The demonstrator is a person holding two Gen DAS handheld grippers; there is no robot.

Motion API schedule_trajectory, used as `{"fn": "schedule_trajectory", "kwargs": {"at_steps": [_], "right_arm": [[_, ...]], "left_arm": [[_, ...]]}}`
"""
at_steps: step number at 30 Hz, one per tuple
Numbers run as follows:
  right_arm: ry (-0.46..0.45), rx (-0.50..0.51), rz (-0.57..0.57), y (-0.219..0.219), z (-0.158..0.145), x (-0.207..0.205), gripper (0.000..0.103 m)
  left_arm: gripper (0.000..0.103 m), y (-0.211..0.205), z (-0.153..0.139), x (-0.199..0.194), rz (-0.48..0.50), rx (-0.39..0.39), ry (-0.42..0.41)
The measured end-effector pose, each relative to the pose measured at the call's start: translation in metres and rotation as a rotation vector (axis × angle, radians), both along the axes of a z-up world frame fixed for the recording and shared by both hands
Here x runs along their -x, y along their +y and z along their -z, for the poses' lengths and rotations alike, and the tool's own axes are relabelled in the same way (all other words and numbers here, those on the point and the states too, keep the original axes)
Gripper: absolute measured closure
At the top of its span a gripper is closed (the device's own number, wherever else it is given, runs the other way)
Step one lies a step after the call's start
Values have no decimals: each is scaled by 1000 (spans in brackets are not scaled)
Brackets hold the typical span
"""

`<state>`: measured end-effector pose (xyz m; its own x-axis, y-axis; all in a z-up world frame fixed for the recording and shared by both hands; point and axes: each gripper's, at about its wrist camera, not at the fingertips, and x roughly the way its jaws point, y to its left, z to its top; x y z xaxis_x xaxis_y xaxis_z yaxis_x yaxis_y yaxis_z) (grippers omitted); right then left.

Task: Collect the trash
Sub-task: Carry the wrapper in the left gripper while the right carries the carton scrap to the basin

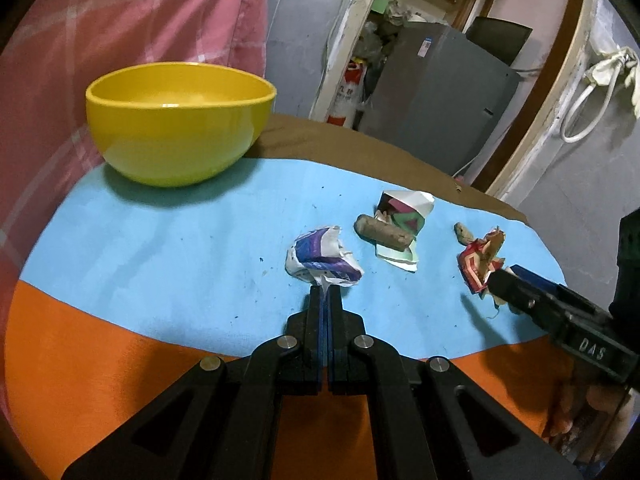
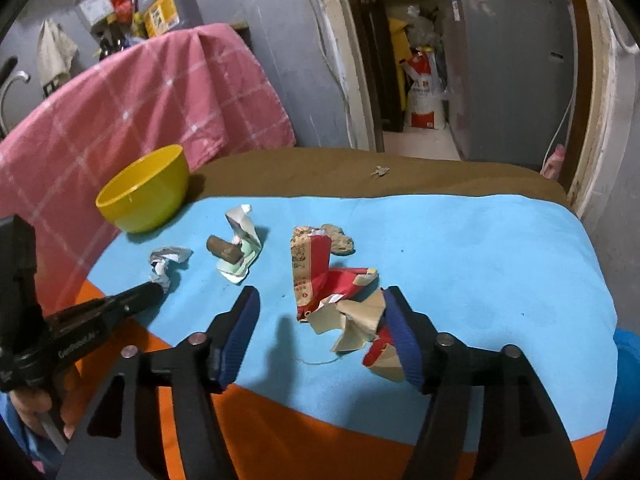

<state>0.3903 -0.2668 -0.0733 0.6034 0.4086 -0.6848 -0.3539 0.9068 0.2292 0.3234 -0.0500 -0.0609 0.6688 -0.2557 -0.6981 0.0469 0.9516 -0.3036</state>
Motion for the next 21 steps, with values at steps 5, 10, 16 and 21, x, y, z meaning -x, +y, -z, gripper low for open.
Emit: {"fn": "schedule_trajectory", "kwargs": {"at_steps": [5, 10, 16, 21], "right_arm": [[-4, 67, -23, 2, 5, 9, 40], [-1, 67, -7, -6, 9, 14, 69], [-25, 74, -6, -5, 6, 21, 87], [-106, 67, 5, -12, -2, 41, 89]], "left_arm": [[103, 3, 0, 1, 3, 16, 0], [103, 2, -1, 3, 8, 10, -7], [103, -7, -11, 15, 14, -29, -70], [103, -26, -28, 37, 45, -115, -210]]}}
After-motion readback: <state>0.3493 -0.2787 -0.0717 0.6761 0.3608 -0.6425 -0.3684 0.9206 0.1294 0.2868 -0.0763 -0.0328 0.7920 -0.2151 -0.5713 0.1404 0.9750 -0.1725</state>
